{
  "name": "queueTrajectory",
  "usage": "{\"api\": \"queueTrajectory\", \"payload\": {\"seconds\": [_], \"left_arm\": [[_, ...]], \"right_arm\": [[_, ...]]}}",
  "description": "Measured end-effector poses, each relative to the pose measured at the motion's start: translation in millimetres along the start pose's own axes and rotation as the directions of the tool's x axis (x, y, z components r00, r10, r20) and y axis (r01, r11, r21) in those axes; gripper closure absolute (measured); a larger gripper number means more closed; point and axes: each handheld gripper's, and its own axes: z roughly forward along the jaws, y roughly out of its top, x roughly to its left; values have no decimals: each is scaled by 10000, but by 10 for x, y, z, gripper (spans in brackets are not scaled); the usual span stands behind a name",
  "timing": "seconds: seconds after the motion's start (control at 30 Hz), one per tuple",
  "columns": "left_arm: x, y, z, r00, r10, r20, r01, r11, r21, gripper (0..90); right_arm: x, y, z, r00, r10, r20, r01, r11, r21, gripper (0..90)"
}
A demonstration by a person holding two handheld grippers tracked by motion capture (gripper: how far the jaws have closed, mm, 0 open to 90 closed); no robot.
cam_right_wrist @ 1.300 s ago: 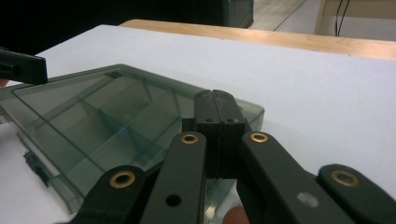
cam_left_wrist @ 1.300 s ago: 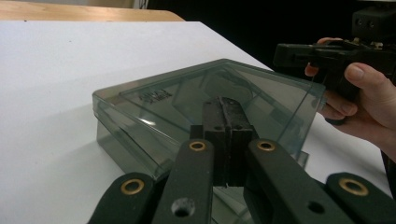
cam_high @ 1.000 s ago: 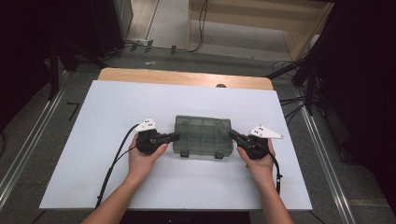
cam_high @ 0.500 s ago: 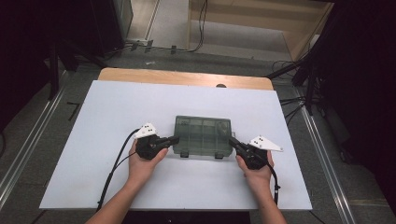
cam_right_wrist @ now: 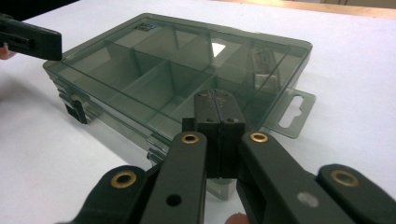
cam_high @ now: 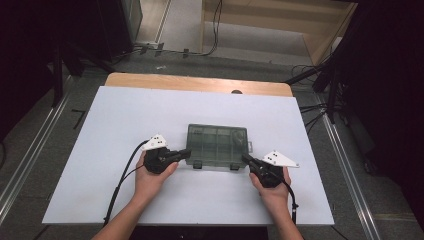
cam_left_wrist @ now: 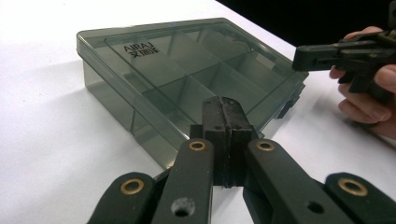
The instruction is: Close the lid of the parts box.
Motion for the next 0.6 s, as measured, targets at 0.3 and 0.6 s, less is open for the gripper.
{"api": "queueTrajectory", "payload": {"seconds": [0.3,0.6], "left_arm": [[-14,6,-36,9997,185,-184,-187,9998,-108,829],[-71,39,-166,9973,654,-345,-673,9960,-587,505]], "right_arm": [[-44,-4,-11,9985,292,-468,-297,9995,-112,770],[-110,52,-155,9957,452,-808,-518,9952,-826,396]]}}
